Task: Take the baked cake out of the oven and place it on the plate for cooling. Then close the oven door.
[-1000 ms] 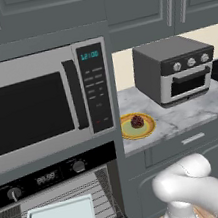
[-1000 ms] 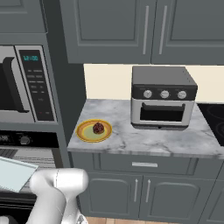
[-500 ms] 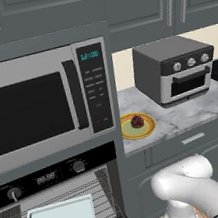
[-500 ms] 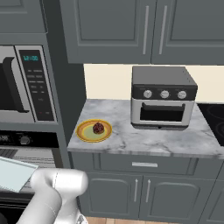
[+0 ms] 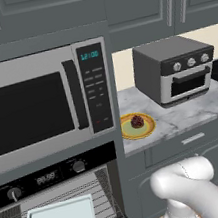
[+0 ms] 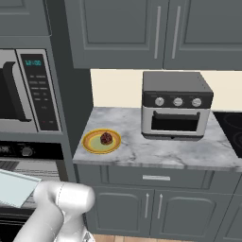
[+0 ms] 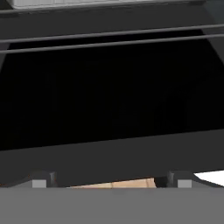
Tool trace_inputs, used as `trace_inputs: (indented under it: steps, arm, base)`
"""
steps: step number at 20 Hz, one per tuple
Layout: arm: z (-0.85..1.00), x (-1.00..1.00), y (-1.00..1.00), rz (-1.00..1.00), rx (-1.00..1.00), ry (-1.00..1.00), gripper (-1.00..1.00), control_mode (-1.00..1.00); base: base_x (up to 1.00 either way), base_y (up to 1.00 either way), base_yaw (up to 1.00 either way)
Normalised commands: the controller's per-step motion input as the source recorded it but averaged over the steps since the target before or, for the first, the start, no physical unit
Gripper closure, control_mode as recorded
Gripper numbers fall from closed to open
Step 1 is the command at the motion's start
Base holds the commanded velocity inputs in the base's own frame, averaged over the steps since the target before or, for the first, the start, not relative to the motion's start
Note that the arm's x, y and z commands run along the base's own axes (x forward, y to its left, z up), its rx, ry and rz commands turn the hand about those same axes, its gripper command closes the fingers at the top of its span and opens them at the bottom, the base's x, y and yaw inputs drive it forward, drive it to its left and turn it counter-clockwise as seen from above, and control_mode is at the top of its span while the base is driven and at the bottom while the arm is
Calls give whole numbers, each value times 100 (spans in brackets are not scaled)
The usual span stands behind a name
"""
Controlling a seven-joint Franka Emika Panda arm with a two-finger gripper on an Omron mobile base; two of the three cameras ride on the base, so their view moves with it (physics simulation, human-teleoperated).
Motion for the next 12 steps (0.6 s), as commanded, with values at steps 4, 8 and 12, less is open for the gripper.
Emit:
trace_inputs:
  steps: [4, 8, 12]
  arm:
    - [-27, 28, 10, 0, 0, -3, -100, -100]
    - [-26, 35, 10, 0, 0, -1, -100, -100]
    - [-28, 36, 11, 0, 0, 0, -100, -100]
  base:
    - [0, 0, 0]
    - [0, 0, 0]
    - [0, 0, 0]
